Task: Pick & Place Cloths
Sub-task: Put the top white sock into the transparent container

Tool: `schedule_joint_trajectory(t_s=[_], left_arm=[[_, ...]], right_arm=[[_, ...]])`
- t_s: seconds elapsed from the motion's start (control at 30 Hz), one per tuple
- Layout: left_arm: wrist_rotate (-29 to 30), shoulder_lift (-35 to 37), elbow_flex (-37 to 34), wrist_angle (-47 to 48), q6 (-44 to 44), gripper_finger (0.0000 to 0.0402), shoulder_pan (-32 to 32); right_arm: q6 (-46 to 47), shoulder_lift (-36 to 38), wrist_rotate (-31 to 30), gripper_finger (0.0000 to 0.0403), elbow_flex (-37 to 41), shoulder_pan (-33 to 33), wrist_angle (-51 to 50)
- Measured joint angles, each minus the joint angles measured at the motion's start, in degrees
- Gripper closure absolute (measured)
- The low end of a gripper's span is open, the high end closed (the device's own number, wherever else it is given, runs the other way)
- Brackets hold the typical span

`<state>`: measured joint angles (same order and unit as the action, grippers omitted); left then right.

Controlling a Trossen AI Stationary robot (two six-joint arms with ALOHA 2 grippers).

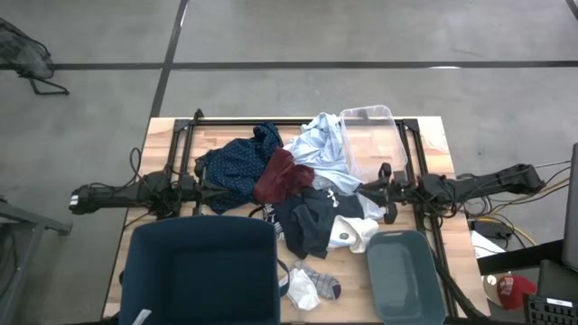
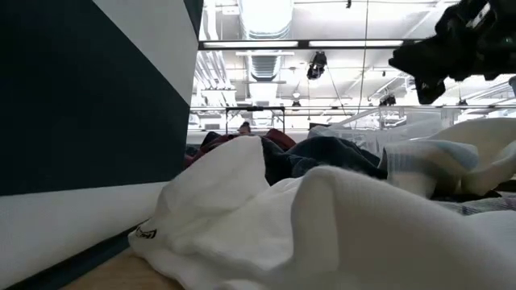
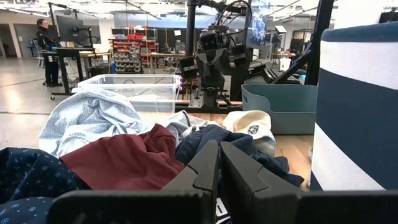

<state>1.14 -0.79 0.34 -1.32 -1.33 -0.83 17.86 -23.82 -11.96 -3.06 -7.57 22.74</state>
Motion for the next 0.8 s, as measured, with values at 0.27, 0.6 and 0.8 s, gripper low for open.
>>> schedule_joint_trajectory(t_s=[0.27,0.6,0.8], left_arm=[[-0.01,-0.01,0.00,0.00,-0.01,0.0378,0.00],[0.01,0.00,0.00,0.00,0.00,0.0378,0.01],[0.01,-0.01,0.00,0.00,-0.01,0.0378,-0.01]], right_arm=[[5.07,-10.89,4.42,0.0218,-11.06,-0.94,-10.04],[13.91,-27.66,4.58,0.0132,-30.57,-5.72,-40.59],[19.12,-38.67,4.70,0.0112,-39.32,-10.51,-49.72]])
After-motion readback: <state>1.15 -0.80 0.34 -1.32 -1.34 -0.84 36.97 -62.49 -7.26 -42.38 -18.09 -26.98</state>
